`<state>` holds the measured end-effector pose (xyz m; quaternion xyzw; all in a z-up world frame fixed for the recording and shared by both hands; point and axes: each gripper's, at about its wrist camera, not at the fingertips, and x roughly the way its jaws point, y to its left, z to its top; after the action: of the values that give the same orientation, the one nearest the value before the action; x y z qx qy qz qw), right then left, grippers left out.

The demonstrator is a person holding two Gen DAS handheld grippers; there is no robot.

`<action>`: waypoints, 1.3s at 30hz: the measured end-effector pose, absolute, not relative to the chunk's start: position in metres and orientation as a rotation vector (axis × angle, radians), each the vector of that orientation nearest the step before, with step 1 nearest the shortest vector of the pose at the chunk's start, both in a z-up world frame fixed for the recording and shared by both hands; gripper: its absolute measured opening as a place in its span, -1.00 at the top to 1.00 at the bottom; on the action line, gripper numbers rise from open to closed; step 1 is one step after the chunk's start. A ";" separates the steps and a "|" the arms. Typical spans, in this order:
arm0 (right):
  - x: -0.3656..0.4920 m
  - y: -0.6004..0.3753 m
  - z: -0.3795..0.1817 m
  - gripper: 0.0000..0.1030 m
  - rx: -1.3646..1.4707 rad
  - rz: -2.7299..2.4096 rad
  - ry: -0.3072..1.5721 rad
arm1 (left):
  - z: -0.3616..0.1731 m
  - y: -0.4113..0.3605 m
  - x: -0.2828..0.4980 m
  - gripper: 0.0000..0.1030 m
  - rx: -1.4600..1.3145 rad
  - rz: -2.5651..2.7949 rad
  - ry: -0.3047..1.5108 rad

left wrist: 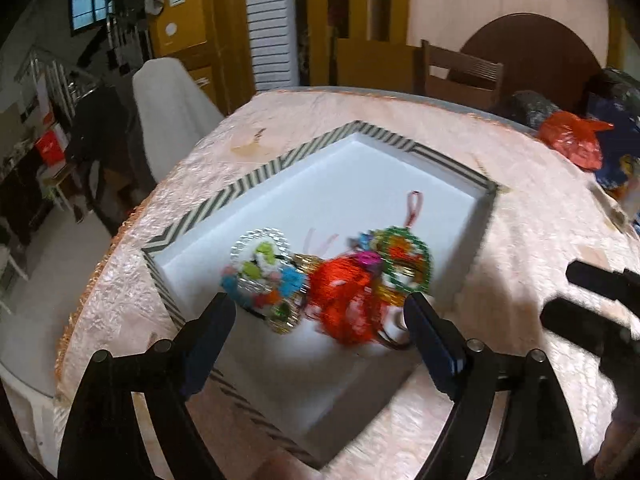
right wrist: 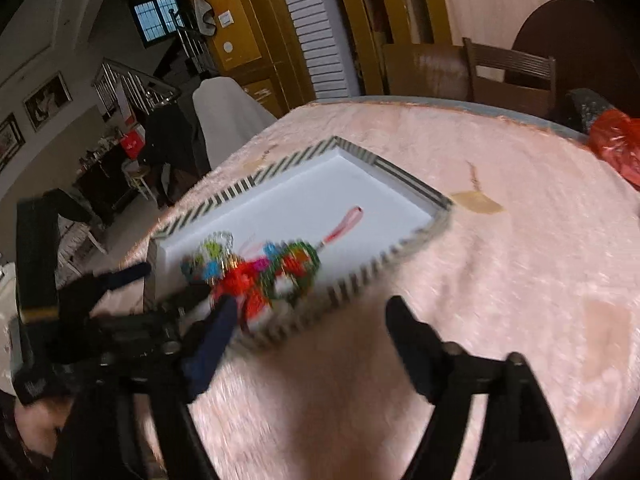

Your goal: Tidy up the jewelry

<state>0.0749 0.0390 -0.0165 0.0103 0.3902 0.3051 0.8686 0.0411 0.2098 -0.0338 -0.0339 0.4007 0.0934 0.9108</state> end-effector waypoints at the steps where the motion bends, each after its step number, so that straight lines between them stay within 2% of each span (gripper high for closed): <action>1: 0.068 0.033 -0.016 -0.60 0.016 0.648 0.817 | -0.033 0.205 0.038 -1.00 -0.072 0.190 0.829; 6: 0.038 0.012 -0.016 -0.71 -0.066 0.653 0.777 | -0.038 0.202 0.026 -1.00 -0.126 0.168 0.816; 9: 0.029 -0.003 -0.010 -0.96 -0.077 0.597 0.696 | -0.039 0.206 0.021 -1.00 -0.108 0.216 0.795; 10: 0.028 -0.009 -0.007 -0.98 -0.065 0.562 0.672 | -0.037 0.209 0.018 -1.00 -0.101 0.238 0.776; 15: 0.039 -0.032 0.000 -0.99 -0.007 0.477 0.653 | -0.026 0.212 0.009 -1.00 -0.050 0.306 0.710; 19: 0.036 -0.038 0.012 -0.99 -0.057 0.375 0.569 | -0.009 0.213 -0.011 -1.00 -0.061 0.284 0.566; 23: 0.026 -0.032 0.023 -0.99 -0.111 0.375 0.489 | -0.002 0.213 -0.007 -0.95 -0.084 0.227 0.612; 26: 0.030 -0.028 0.021 -0.99 -0.069 0.419 0.571 | 0.000 0.210 -0.001 -0.93 -0.088 0.233 0.698; 29: 0.039 -0.011 0.012 -0.98 -0.076 0.507 0.737 | 0.000 0.207 0.003 -0.92 -0.079 0.283 0.759; 34: 0.035 0.013 0.009 -0.97 -0.131 0.568 0.868 | -0.014 0.210 0.004 -0.93 -0.111 0.347 0.913; 39: 0.031 0.016 0.014 -0.96 -0.101 0.592 0.934 | -0.017 0.206 -0.001 -0.93 -0.096 0.344 0.937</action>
<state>0.0312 0.0164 0.0143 -0.0479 0.4433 0.2812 0.8498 -0.0015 0.2061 -0.0170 -0.0460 0.4491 0.1648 0.8770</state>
